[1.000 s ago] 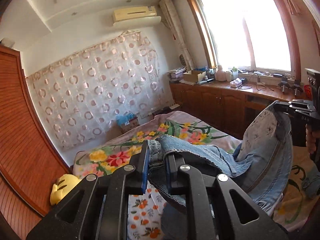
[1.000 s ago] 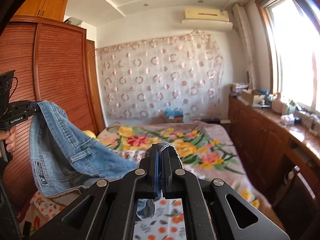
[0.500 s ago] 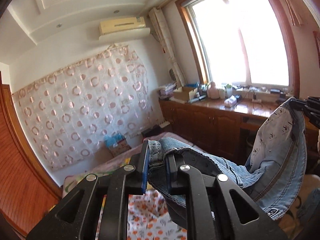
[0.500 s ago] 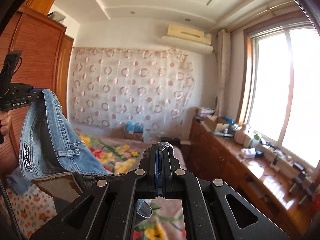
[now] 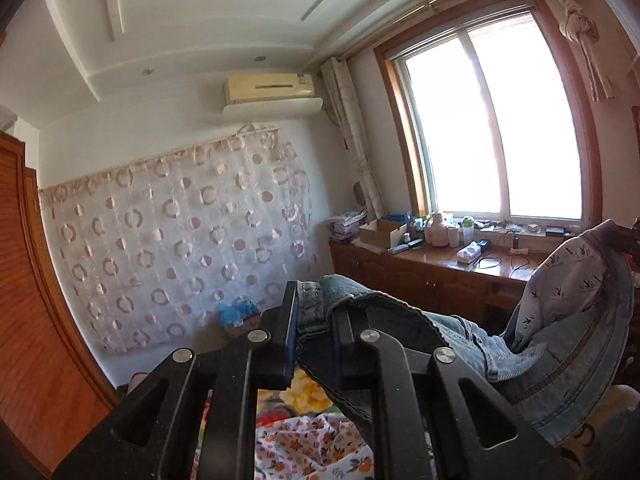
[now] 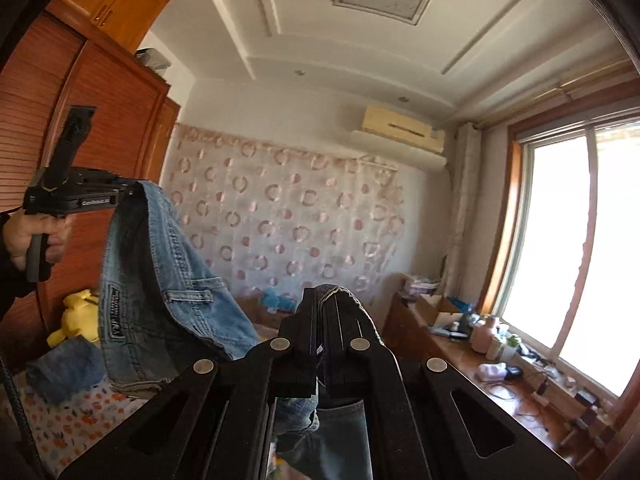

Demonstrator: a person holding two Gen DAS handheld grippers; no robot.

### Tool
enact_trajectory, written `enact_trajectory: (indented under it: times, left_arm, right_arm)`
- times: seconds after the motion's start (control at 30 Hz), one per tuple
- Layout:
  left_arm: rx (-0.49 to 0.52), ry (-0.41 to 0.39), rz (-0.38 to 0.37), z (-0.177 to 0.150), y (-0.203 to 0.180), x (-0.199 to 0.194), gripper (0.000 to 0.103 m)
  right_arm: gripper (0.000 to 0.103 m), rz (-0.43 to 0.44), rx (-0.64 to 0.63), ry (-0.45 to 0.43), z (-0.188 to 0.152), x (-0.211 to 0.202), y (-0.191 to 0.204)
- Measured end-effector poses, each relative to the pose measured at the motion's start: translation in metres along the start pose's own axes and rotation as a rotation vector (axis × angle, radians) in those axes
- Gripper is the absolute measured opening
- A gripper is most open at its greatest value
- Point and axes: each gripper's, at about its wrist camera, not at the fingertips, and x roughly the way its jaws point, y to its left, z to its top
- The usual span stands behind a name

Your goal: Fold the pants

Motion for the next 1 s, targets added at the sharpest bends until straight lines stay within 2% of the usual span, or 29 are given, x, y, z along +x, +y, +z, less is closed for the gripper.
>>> enact_trajectory:
  times: [0.13,0.27,0.33,0.47,0.6,0.73,0.8,0.87,0.9,0.93,1.0]
  left_arm:
    - [-0.008,0.147,0.043,-0.101,0.033,0.017,0.015]
    - [-0.054,0.295,0.075,-0.194,0.058,0.035,0.015]
    - [-0.086,0.362,0.083,-0.233,0.069,0.041,0.015]
    - [-0.102,0.449,0.093,-0.281,0.067,0.043,0.015]
    - [-0.085,0.506,0.092,-0.315,0.057,0.042,0.015]
    - [-0.116,0.539,0.085,-0.339,0.056,0.031,0.015]
    - [-0.127,0.549,0.085,-0.349,0.060,0.026,0.015]
    - [-0.140,0.562,0.087,-0.357,0.061,0.020,0.016]
    - [-0.146,0.564,0.086,-0.362,0.061,0.015,0.018]
    - [-0.148,0.564,0.081,-0.365,0.059,0.010,0.023]
    - [-0.152,0.564,0.079,-0.374,0.061,0.001,0.034]
  right_arm:
    - [0.002,0.181,0.012,0.047,-0.038,0.014,0.081]
    - [0.002,0.359,-0.003,0.166,-0.094,0.049,0.180]
    - [0.002,0.426,-0.010,0.230,-0.121,0.066,0.224]
    - [0.002,0.537,0.013,0.324,-0.167,0.087,0.295]
    - [0.002,0.607,0.030,0.389,-0.194,0.104,0.326]
    - [0.002,0.650,0.047,0.452,-0.215,0.139,0.340]
    - [0.002,0.662,0.054,0.473,-0.224,0.198,0.317]
    - [0.002,0.673,0.073,0.487,-0.228,0.217,0.309]
    - [0.002,0.675,0.079,0.489,-0.221,0.219,0.290]
    - [0.002,0.679,0.090,0.490,-0.231,0.225,0.267]
    - [0.002,0.691,0.111,0.491,-0.234,0.223,0.265]
